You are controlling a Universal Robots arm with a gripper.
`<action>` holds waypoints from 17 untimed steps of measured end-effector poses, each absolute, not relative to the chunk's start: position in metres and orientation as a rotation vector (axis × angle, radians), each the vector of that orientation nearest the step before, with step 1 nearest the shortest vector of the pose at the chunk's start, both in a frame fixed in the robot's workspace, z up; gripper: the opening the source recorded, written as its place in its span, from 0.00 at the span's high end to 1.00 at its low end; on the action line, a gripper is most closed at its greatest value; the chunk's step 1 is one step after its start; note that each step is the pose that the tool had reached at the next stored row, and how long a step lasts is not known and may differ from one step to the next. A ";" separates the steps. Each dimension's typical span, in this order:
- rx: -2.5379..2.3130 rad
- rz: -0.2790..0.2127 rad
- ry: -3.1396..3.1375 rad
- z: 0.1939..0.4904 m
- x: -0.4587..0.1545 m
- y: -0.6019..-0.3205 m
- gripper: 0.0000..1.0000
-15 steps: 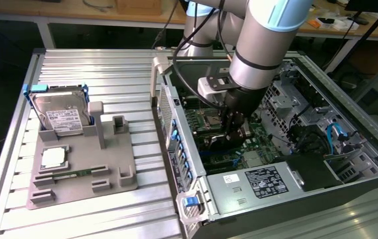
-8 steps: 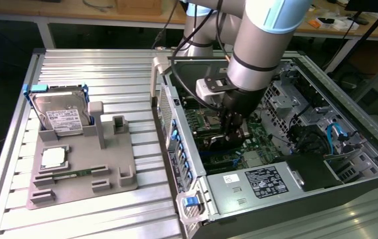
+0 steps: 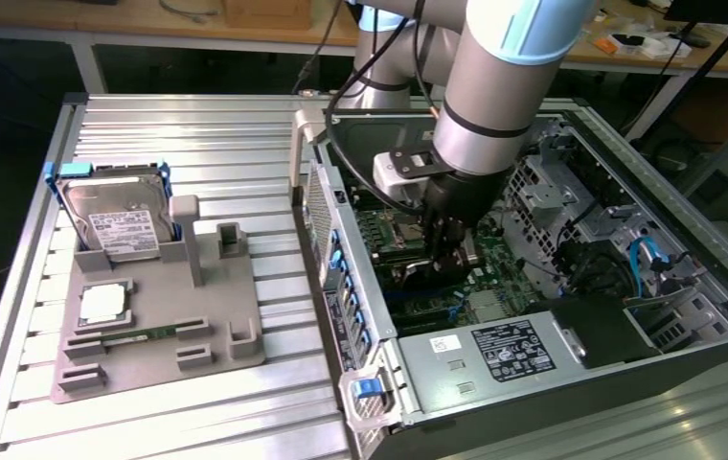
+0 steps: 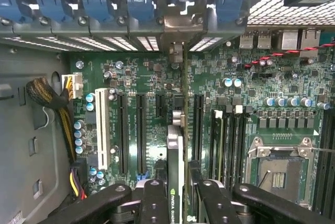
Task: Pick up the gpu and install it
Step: 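Insert the gpu into the slot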
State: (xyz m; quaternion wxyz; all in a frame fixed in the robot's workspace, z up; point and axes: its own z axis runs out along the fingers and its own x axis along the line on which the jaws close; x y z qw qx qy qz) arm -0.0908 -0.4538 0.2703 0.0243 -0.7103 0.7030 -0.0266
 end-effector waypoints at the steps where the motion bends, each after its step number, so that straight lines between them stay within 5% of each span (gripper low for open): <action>1: -2.198 -0.083 2.175 0.271 -0.091 -0.454 0.73; 17: -2.197 -0.087 2.174 0.274 -0.092 -0.454 0.73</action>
